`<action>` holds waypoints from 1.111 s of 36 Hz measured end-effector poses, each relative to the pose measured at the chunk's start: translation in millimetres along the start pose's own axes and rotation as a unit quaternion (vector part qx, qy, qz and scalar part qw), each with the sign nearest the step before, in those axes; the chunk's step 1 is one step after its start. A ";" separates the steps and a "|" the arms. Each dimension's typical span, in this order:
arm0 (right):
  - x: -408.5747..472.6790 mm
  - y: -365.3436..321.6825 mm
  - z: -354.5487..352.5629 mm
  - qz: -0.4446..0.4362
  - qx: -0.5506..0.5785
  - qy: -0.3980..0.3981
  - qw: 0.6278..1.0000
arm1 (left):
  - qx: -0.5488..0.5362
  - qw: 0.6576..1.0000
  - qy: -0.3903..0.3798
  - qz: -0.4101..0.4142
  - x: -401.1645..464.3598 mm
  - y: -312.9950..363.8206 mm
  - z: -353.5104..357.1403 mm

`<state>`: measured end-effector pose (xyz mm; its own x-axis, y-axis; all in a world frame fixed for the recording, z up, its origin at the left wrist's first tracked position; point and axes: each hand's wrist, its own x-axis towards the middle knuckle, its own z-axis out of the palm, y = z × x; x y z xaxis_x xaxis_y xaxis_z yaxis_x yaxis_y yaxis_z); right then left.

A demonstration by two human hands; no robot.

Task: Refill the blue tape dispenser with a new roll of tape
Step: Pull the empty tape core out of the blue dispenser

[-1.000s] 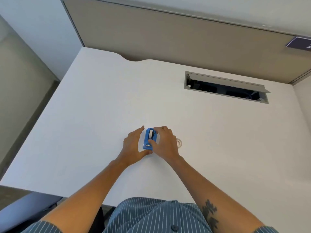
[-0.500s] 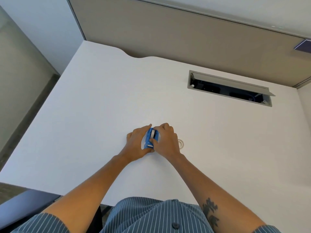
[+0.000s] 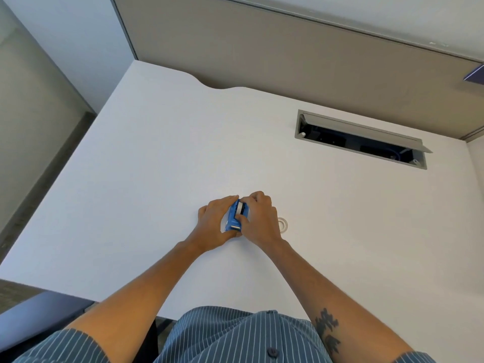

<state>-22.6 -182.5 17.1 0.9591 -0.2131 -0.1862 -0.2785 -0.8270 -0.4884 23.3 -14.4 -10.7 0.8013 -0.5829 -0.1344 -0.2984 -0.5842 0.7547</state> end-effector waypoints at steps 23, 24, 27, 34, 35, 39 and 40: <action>3.4 -2.0 7.0 -0.015 -0.058 0.009 0.998 | 0.006 1.000 0.002 -0.006 1.9 -6.7 5.9; 2.9 -1.7 7.4 -0.015 -0.057 0.011 0.998 | 0.006 1.000 0.002 -0.007 1.8 -6.4 5.6; 1.9 -1.3 7.4 -0.015 -0.054 0.018 0.998 | 0.006 1.000 0.002 -0.007 1.1 -4.5 4.8; -0.4 -1.3 6.6 -0.019 -0.042 0.021 0.999 | 0.002 1.000 -0.002 -0.009 -1.4 -1.7 2.2; -0.8 -1.6 6.3 -0.018 -0.041 0.019 0.999 | 0.003 1.000 -0.003 -0.012 -1.7 -1.7 1.8; -2.7 -1.8 2.5 -0.019 -0.024 0.015 0.999 | 0.012 1.000 0.000 -0.012 -5.1 -2.2 -1.6; -3.3 -1.7 1.5 -0.020 -0.018 0.018 0.999 | 0.013 1.000 -0.001 -0.010 -6.4 -2.7 -3.1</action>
<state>-25.3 -179.7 17.2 0.9706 -0.1982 -0.1367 -0.2395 -0.8529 -0.4639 20.7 -7.3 -9.9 0.8064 -0.5718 -0.1510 -0.2949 -0.6101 0.7354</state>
